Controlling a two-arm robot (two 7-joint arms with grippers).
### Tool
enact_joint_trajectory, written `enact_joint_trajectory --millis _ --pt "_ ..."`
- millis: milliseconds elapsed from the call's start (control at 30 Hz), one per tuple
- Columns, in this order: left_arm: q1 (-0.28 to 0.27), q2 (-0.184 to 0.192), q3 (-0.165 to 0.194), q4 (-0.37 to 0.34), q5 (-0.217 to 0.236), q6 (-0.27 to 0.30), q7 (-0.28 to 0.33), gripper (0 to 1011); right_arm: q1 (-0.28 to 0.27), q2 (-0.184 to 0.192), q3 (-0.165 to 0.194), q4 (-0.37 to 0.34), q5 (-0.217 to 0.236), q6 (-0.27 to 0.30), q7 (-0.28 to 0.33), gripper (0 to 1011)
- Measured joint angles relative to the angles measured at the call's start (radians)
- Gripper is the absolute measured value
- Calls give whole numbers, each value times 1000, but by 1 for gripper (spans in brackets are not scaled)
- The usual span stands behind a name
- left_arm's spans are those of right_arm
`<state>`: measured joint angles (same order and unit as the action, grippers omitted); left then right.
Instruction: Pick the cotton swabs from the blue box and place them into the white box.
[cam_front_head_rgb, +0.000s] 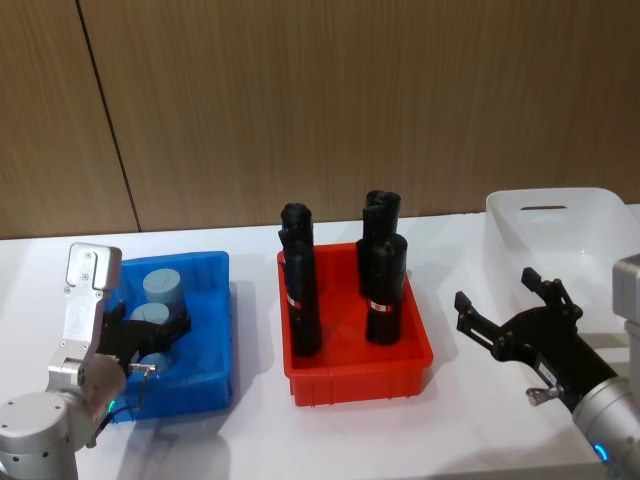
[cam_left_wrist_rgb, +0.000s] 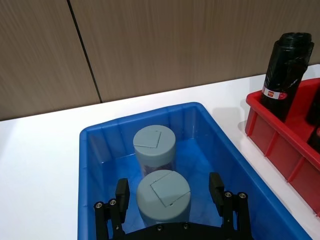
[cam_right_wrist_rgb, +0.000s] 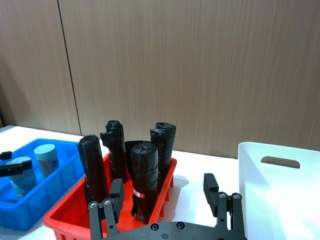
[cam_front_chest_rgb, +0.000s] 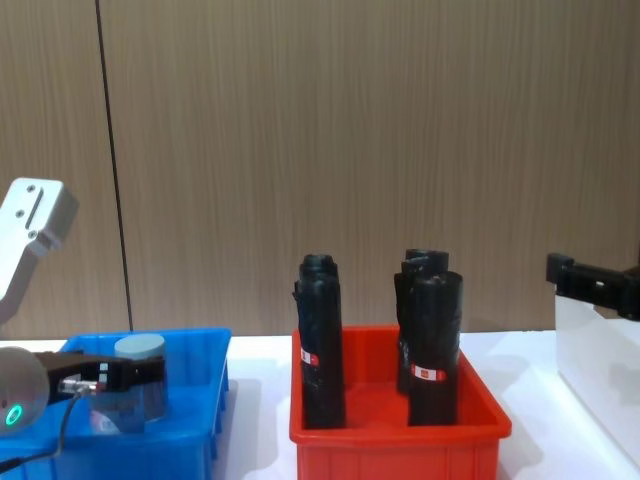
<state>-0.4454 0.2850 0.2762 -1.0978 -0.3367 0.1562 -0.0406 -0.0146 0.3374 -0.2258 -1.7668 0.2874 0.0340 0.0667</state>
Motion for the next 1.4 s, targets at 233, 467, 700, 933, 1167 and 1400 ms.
enact_joint_trajectory --millis 233,467,700,933,1167,1400 --pt "7 2 -3 -6 9 12 20 1004 0 0 0 0 0 0 0 1002" --pt "11 3 -6 -9 15 19 26 1004 0 0 0 0 0 0 0 1002" --pt "7 0 -8 7 18 13 17 1004 0 0 0 0 0 0 0 1002" --pt "-4 -7 -7 39 17 -2 -3 1004 0 0 0 0 0 0 0 1002" --pt "-16 -15 -6 69 14 -19 -22 1004 0 0 0 0 0 0 0 1002" --pt "-26 -22 -5 95 12 -37 -38 834 0 0 0 0 0 0 0 1002"
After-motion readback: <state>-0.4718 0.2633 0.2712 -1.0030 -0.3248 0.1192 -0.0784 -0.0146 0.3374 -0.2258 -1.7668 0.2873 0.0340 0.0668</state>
